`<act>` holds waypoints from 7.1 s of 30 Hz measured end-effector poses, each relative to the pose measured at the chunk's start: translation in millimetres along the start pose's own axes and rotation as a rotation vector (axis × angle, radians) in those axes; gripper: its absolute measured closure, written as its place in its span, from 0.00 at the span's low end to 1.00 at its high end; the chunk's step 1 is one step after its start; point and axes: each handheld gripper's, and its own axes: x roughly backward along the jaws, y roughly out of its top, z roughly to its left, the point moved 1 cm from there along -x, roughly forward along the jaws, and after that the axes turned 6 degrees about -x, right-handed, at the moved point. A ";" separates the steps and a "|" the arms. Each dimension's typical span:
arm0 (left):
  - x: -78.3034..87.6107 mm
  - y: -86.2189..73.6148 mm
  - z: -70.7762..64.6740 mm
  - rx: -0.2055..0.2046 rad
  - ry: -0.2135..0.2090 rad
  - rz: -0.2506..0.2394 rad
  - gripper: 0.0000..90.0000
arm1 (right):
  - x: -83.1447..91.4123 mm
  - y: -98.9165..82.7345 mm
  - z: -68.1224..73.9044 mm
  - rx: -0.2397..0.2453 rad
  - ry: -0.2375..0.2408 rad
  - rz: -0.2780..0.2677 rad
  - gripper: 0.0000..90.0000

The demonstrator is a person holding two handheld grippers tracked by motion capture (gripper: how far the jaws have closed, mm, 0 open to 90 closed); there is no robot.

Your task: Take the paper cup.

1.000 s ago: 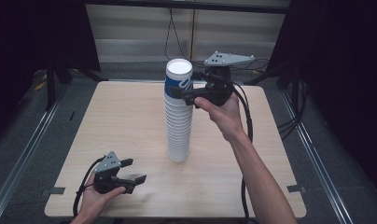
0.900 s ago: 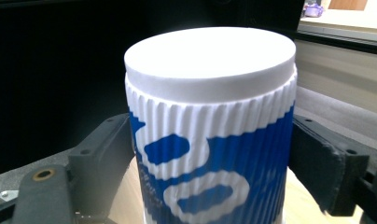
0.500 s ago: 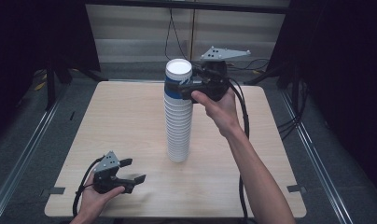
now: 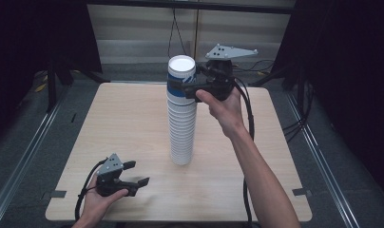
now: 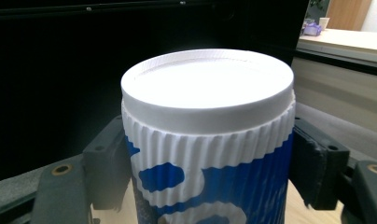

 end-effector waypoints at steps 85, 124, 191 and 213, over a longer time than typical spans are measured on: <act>-3.5 7.6 -5.8 -0.008 -0.040 -0.019 0.19 | 99.0 4.4 -11.1 -0.103 -0.088 -0.269 0.29; -28.0 56.8 -29.3 -0.078 -0.170 -0.122 0.18 | 72.2 -149.6 -3.8 -0.201 -0.030 -0.035 0.30; -45.9 41.0 -52.0 -0.032 -0.344 -0.169 0.15 | 7.2 -217.7 34.8 -0.188 0.286 0.099 0.30; -50.3 41.2 -54.0 -0.035 -0.353 -0.166 0.16 | -2.0 -229.2 44.7 -0.158 0.333 0.102 0.29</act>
